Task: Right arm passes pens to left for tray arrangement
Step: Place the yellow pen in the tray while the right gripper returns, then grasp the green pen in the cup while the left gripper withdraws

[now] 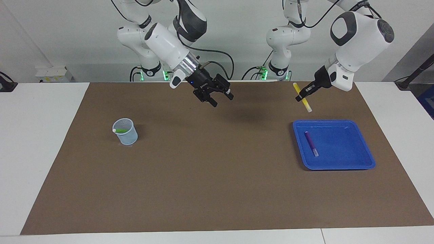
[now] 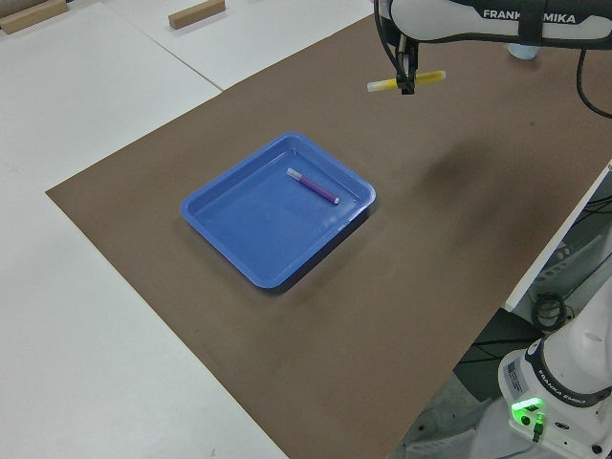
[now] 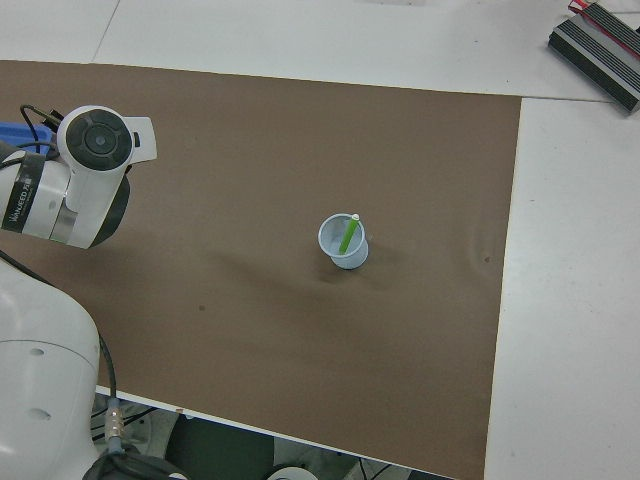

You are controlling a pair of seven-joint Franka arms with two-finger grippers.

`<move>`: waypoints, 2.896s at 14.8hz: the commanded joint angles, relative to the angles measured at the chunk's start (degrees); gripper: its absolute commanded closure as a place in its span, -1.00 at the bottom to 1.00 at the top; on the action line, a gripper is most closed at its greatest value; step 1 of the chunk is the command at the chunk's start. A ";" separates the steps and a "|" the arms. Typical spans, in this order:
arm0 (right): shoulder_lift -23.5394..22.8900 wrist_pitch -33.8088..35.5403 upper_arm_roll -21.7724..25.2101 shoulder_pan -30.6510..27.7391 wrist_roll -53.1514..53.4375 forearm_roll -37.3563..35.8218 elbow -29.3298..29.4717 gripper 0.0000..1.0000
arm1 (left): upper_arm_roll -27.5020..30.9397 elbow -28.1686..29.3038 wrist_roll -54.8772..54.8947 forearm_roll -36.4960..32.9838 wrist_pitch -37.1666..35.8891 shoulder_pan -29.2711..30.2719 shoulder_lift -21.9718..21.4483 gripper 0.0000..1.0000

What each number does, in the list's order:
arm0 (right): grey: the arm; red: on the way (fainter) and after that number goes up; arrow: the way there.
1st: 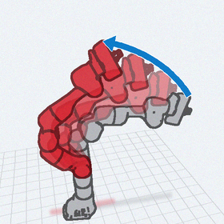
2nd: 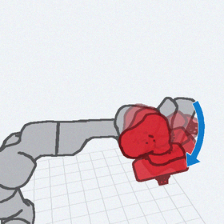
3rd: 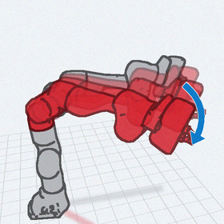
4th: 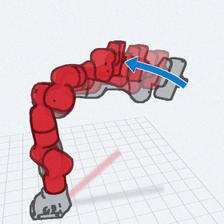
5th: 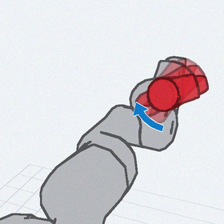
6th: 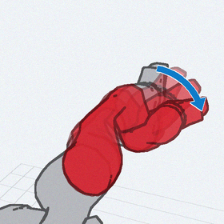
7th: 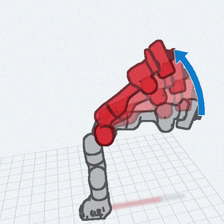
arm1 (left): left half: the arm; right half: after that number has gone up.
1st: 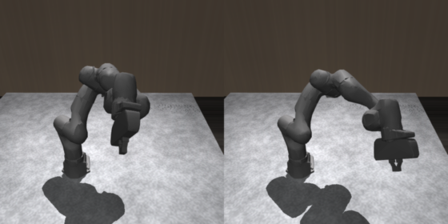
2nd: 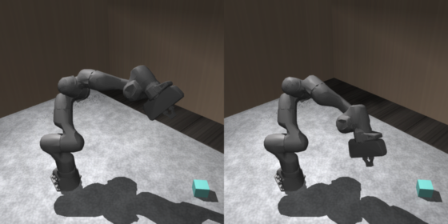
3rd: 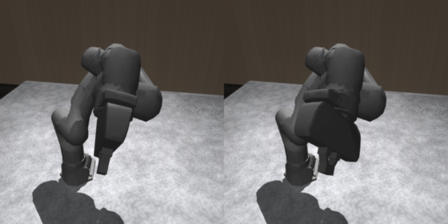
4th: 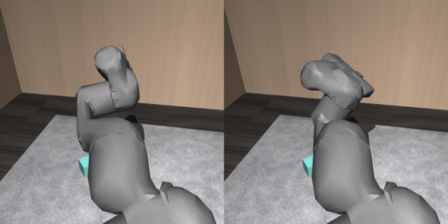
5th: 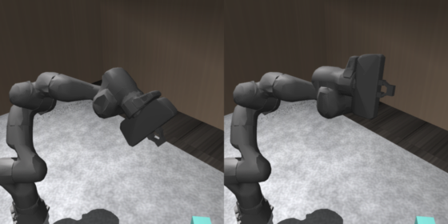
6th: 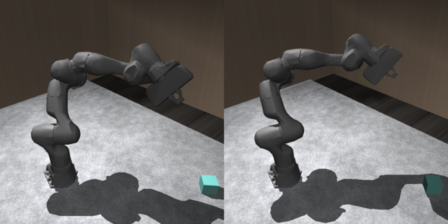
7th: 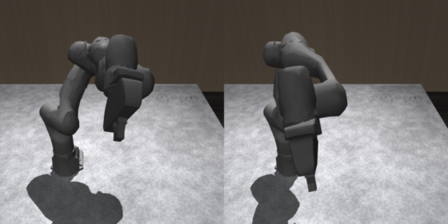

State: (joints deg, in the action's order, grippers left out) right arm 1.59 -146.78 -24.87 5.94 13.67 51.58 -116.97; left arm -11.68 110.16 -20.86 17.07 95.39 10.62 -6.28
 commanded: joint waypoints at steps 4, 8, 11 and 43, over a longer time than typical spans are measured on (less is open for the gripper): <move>1.22 6.42 -0.36 -6.37 -11.63 -6.83 -0.80 -1.00 | -0.45 3.48 19.51 -11.08 3.04 3.44 0.82 1.00; 0.87 8.62 -0.36 -8.75 -19.45 -12.18 -0.80 -1.00 | -0.45 3.49 27.17 -16.79 8.22 6.43 4.77 1.00; 0.52 11.51 -0.36 -11.47 -27.35 -16.76 -0.80 -1.00 | -0.45 4.01 27.80 -20.05 13.40 6.78 7.85 1.00; -7.03 25.06 -0.62 -38.37 -9.65 -51.32 -2.73 -0.57 | -0.45 7.70 26.31 -24.28 38.02 8.80 23.24 -1.00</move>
State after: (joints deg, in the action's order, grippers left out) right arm -4.12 -122.03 -25.07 -31.87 -0.61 -0.98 -120.41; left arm -11.73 116.92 6.08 -5.98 131.97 18.90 17.31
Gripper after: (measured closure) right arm 0.163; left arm 0.009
